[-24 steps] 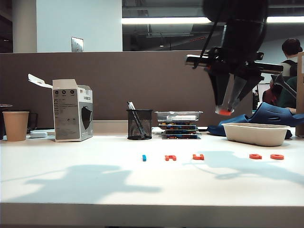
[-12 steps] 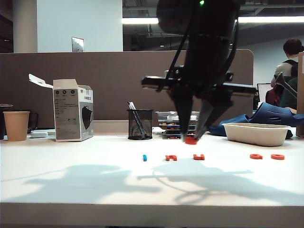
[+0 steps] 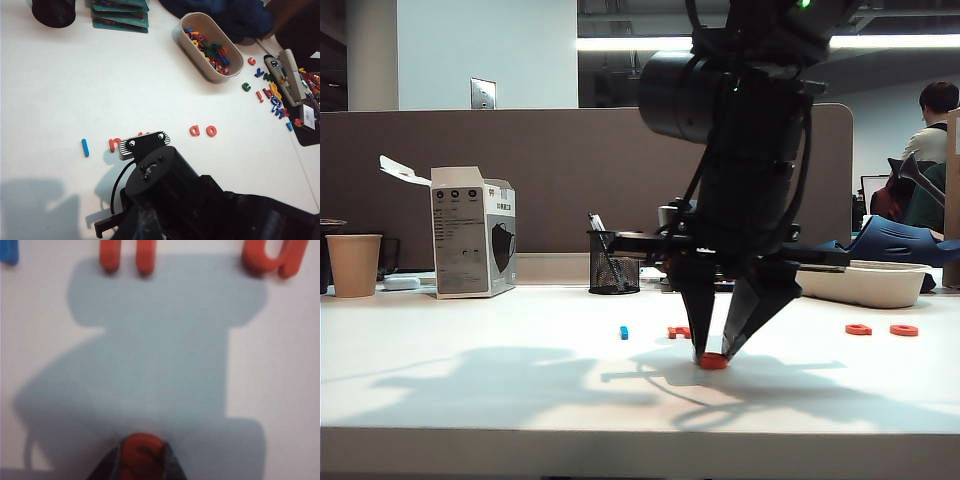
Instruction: Select the appropriate letters from the row of letter magnets placed on the table to arrange into the word "sun".
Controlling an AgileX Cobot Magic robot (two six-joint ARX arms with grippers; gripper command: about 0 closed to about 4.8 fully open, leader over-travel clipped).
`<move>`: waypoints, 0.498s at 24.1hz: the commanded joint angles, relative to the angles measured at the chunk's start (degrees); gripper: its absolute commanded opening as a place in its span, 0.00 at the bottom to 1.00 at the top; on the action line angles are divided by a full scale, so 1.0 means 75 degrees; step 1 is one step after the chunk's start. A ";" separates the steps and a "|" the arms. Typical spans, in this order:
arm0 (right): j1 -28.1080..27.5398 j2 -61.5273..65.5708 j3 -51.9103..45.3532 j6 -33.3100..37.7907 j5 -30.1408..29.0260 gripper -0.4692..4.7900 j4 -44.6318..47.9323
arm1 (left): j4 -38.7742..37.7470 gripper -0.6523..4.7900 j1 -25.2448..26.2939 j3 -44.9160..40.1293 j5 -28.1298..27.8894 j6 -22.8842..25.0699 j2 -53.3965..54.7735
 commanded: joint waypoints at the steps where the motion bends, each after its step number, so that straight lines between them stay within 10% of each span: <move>1: 0.0012 0.0201 -0.0041 0.0023 -0.0038 0.26 -0.0052 | 0.0047 0.11 -0.0009 0.0035 -0.0029 0.0006 -0.0029; 12: 0.0017 0.0224 -0.0044 0.0023 -0.0557 0.33 -0.0134 | 0.0047 0.11 -0.0009 0.0035 -0.0026 0.0006 -0.0029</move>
